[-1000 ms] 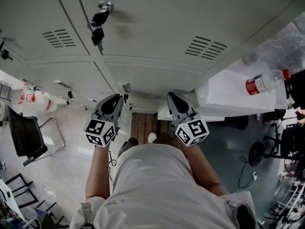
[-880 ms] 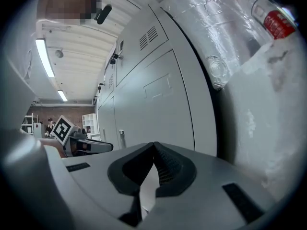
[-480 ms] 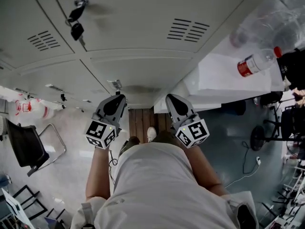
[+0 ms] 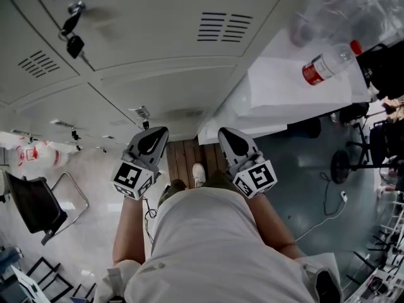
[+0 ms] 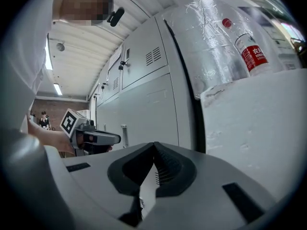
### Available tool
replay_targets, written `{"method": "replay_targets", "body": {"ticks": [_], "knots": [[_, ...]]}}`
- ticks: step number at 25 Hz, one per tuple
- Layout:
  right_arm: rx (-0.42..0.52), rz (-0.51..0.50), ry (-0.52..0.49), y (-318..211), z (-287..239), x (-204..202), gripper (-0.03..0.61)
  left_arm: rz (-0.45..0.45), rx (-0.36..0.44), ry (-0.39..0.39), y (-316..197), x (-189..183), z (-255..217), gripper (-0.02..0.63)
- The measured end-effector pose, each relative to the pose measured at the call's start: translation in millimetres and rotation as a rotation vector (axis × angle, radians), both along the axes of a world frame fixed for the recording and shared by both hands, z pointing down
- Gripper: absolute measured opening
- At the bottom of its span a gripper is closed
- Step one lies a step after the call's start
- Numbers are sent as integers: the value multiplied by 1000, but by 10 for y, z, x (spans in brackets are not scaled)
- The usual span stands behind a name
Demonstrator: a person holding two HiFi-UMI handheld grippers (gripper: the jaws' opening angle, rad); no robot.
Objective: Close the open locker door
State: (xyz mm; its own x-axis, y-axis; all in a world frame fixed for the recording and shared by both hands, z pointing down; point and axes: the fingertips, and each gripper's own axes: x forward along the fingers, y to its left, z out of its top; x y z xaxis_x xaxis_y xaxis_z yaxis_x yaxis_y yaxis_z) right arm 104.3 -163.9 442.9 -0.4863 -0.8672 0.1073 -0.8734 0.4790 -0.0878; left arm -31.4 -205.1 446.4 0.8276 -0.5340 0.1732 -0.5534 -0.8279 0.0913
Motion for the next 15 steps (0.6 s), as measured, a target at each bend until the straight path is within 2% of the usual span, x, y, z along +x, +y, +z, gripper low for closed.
{"method": "replay_targets", "body": {"ticks": [7,15], "knots": [[15,-14,29,89,-5,-35,12,49,33,-4,91,126,-51,5],[21,-43,14,93,-6,-83,12,40,24,-4,91,121,-29,5]]}}
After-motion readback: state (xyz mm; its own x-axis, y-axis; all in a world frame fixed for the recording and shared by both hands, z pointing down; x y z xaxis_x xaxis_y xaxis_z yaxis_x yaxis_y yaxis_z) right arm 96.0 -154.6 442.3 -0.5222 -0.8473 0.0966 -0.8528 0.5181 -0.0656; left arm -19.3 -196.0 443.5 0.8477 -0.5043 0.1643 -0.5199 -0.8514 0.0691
